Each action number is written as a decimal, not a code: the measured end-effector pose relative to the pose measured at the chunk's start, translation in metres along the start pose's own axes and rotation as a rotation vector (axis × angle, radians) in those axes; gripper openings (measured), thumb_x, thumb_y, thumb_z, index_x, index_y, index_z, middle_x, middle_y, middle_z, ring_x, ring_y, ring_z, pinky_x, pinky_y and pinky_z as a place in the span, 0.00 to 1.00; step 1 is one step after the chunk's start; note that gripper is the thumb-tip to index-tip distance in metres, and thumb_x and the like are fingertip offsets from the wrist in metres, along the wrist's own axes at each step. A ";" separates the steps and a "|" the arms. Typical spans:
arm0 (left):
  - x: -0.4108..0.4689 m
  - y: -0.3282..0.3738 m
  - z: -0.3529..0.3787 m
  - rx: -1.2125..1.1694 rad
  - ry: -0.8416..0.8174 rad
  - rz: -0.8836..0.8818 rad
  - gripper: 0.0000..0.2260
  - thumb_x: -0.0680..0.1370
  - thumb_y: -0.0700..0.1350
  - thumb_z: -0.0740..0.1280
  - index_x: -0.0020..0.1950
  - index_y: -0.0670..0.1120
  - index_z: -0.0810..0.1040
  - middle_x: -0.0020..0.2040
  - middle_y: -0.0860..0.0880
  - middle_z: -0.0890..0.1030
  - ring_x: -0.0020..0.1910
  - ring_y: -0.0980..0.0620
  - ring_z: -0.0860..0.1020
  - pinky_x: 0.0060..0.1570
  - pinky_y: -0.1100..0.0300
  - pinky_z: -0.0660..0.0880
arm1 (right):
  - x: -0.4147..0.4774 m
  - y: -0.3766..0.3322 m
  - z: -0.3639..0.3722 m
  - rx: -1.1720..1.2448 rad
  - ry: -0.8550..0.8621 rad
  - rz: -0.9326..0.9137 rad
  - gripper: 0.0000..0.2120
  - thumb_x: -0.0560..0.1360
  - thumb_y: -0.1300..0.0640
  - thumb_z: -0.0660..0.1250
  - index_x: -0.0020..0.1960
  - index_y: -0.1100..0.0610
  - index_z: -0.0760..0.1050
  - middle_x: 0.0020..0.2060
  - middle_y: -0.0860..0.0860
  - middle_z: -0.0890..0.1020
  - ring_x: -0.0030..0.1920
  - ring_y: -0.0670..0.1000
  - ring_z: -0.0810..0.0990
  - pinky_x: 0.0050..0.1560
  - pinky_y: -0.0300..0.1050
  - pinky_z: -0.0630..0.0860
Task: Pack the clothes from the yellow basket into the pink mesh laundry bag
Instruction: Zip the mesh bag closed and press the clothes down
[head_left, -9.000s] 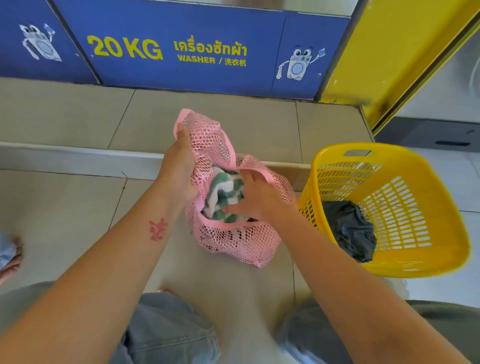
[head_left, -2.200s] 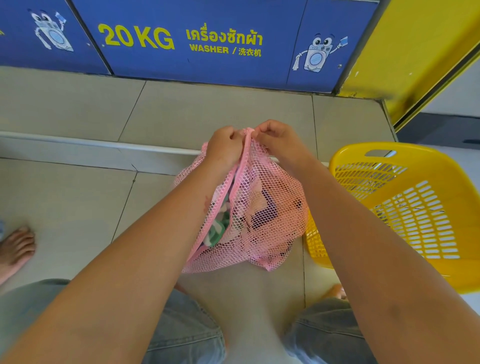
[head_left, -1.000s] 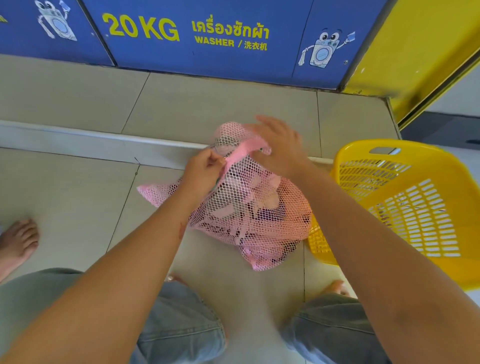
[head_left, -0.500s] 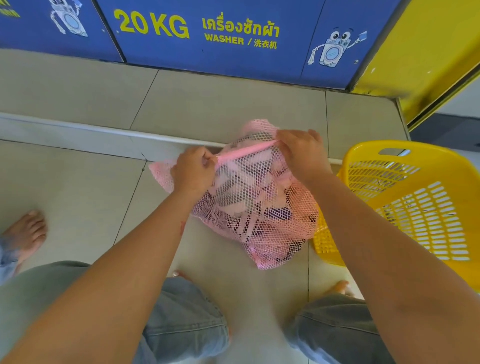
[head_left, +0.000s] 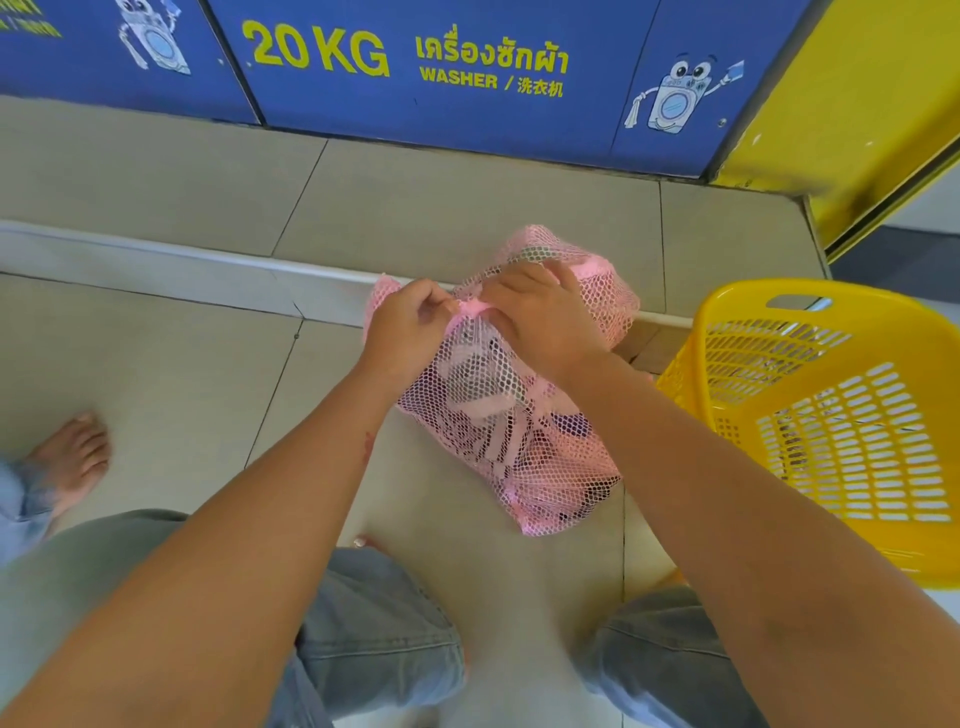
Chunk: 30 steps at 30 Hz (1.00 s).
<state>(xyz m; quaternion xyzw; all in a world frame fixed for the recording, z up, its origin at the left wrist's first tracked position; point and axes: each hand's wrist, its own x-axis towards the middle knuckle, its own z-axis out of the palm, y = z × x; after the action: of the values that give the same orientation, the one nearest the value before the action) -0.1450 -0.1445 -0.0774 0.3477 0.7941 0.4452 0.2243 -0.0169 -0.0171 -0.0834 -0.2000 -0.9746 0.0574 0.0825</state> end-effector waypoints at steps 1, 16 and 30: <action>0.001 0.000 -0.001 0.032 0.000 0.012 0.04 0.78 0.41 0.67 0.44 0.44 0.78 0.41 0.52 0.79 0.44 0.53 0.76 0.44 0.64 0.71 | 0.000 0.000 0.000 -0.005 0.006 0.009 0.13 0.81 0.49 0.58 0.62 0.48 0.76 0.62 0.46 0.80 0.70 0.52 0.69 0.73 0.59 0.56; -0.008 -0.047 -0.018 0.702 0.116 -0.201 0.07 0.79 0.43 0.64 0.54 0.46 0.79 0.62 0.43 0.74 0.65 0.40 0.69 0.66 0.36 0.62 | -0.014 0.004 0.006 0.143 0.024 0.224 0.14 0.82 0.55 0.57 0.65 0.54 0.74 0.63 0.53 0.80 0.65 0.57 0.75 0.60 0.60 0.75; 0.018 -0.050 0.025 0.457 -0.264 -0.070 0.38 0.70 0.74 0.56 0.76 0.68 0.43 0.81 0.50 0.45 0.79 0.42 0.47 0.70 0.29 0.54 | -0.070 -0.002 0.055 0.237 0.020 0.583 0.26 0.81 0.41 0.55 0.75 0.51 0.60 0.76 0.53 0.63 0.75 0.57 0.61 0.75 0.57 0.60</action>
<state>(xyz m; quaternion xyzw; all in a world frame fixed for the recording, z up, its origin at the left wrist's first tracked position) -0.1581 -0.1350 -0.1345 0.4169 0.8494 0.1968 0.2568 0.0352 -0.0515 -0.1466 -0.4605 -0.8620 0.1896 0.0950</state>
